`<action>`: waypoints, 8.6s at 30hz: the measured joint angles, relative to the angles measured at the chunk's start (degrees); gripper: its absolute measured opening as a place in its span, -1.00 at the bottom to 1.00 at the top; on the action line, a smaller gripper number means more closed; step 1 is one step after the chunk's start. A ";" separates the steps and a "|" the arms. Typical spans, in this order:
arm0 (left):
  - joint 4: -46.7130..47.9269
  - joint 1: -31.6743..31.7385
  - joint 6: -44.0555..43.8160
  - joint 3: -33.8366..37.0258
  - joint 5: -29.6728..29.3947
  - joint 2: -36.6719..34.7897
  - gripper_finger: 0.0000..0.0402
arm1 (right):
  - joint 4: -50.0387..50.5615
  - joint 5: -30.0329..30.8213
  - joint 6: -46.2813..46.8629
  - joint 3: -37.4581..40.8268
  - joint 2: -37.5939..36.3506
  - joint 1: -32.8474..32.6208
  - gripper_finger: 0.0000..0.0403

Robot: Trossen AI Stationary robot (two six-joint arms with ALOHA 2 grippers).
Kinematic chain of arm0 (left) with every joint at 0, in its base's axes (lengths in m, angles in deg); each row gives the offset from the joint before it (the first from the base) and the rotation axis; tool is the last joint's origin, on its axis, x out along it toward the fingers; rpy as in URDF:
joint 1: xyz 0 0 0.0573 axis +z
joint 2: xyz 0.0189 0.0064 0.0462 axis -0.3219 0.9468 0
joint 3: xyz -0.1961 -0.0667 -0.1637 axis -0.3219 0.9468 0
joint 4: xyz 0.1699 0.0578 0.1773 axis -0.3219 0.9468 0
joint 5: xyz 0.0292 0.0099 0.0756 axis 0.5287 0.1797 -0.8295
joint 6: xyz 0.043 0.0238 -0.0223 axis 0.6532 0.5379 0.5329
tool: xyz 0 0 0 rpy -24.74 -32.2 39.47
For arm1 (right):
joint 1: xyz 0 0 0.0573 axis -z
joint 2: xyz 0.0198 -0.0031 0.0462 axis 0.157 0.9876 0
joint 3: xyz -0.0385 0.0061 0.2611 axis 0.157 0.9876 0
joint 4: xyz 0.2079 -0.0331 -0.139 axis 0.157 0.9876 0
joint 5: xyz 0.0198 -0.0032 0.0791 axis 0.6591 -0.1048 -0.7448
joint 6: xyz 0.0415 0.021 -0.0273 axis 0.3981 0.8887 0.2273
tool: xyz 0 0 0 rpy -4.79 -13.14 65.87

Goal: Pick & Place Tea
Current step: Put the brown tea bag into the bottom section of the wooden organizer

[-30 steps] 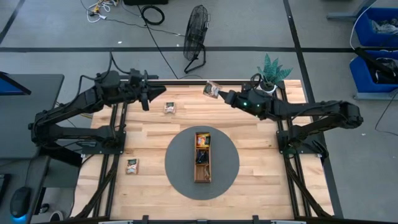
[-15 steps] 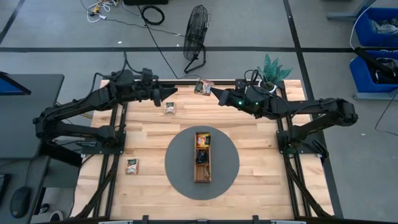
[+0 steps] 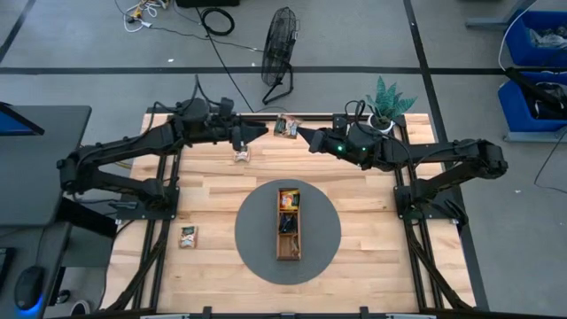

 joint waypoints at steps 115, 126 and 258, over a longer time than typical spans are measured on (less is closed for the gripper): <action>23.09 -9.62 5.61 0.02 48.22 3.79 -1.00 | 34.09 -67.41 -10.90 -42.77 30.01 -1.62 -0.40; 24.69 -9.62 6.94 0.02 47.77 3.81 -1.00 | 34.57 -65.02 -10.44 -42.78 30.42 -2.42 -0.40; -5.39 0.09 -6.97 0.04 34.39 2.87 -0.93 | 46.98 -28.33 -7.48 -42.38 11.59 -3.06 -0.16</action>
